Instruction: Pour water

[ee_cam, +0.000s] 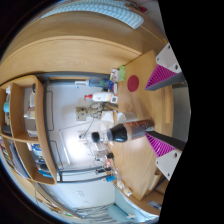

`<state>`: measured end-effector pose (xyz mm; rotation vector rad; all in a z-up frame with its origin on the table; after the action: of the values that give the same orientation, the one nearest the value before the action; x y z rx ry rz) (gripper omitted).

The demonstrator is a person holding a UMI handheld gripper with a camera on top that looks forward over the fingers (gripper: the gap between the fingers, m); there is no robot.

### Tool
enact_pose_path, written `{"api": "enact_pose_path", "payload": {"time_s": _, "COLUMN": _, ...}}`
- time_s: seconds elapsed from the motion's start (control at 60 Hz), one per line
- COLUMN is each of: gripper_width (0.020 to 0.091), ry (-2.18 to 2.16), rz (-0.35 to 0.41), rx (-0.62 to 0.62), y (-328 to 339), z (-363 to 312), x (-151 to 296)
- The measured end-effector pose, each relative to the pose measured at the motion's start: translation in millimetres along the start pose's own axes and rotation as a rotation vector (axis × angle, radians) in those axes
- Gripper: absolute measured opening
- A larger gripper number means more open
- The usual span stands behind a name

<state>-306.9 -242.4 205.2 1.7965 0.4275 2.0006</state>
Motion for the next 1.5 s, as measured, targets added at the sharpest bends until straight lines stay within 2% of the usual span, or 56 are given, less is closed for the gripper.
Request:
{"api": "enact_pose_path", "payload": {"time_s": 0.2, "gripper_width": 0.0836, "ry": 0.004, "rz": 0.052, "rx": 0.063, "y": -36, "z": -47, "x": 14}}
{"api": "enact_pose_path", "payload": {"time_s": 0.35, "gripper_width": 0.0825, "ry": -0.017, "rz": 0.152, "rx": 0.071, "y": -73, "z": -67, "x": 45}}
{"api": "enact_pose_path", "payload": {"time_s": 0.417, "gripper_width": 0.0825, "ry": 0.002, "rz": 0.167, "rx": 0.045, "y": -92, "z": -75, "x": 49}}
{"api": "enact_pose_path", "payload": {"time_s": 0.467, "gripper_width": 0.0821, "ry": 0.024, "rz": 0.166, "rx": 0.027, "y": -119, "z": -84, "x": 41}}
{"api": "enact_pose_path", "payload": {"time_s": 0.5, "gripper_width": 0.0812, "ry": 0.021, "rz": 0.175, "rx": 0.027, "y": -128, "z": -86, "x": 12}}
{"api": "enact_pose_path", "payload": {"time_s": 0.567, "gripper_width": 0.0759, "ry": 0.020, "rz": 0.205, "rx": 0.017, "y": -143, "z": -101, "x": 1}}
{"api": "enact_pose_path", "payload": {"time_s": 0.617, "gripper_width": 0.0640, "ry": 0.029, "rz": 0.224, "rx": 0.027, "y": -149, "z": -105, "x": 3}}
{"api": "enact_pose_path", "payload": {"time_s": 0.633, "gripper_width": 0.0565, "ry": 0.037, "rz": 0.229, "rx": 0.027, "y": -151, "z": -106, "x": 3}}
{"api": "enact_pose_path", "payload": {"time_s": 0.717, "gripper_width": 0.0541, "ry": 0.053, "rz": 0.257, "rx": 0.049, "y": -155, "z": -109, "x": 4}}
{"api": "enact_pose_path", "payload": {"time_s": 0.817, "gripper_width": 0.0502, "ry": 0.051, "rz": 0.283, "rx": 0.010, "y": -157, "z": -108, "x": 4}}
{"api": "enact_pose_path", "payload": {"time_s": 0.967, "gripper_width": 0.0401, "ry": 0.060, "rz": 0.263, "rx": -0.032, "y": -158, "z": -110, "x": 5}}
{"api": "enact_pose_path", "payload": {"time_s": 1.1, "gripper_width": 0.0400, "ry": 0.043, "rz": 0.239, "rx": -0.034, "y": -157, "z": -112, "x": 6}}
{"api": "enact_pose_path", "payload": {"time_s": 1.3, "gripper_width": 0.0401, "ry": -0.171, "rz": 0.223, "rx": 0.144, "y": -163, "z": -171, "x": 49}}
{"api": "enact_pose_path", "payload": {"time_s": 1.5, "gripper_width": 0.0398, "ry": -0.759, "rz": 0.162, "rx": 0.295, "y": -192, "z": -215, "x": 89}}
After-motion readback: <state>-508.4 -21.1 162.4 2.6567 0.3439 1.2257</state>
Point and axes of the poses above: the point between the fingertips, and its own axes, seen from behind it with the camera up: z to the right, x up, y backward, against the way the camera looks, the point moved 8 cm from there along y, backward, against the way the camera looks, and after that the axes turned 13 degrees about y, right-handed, at the moved point
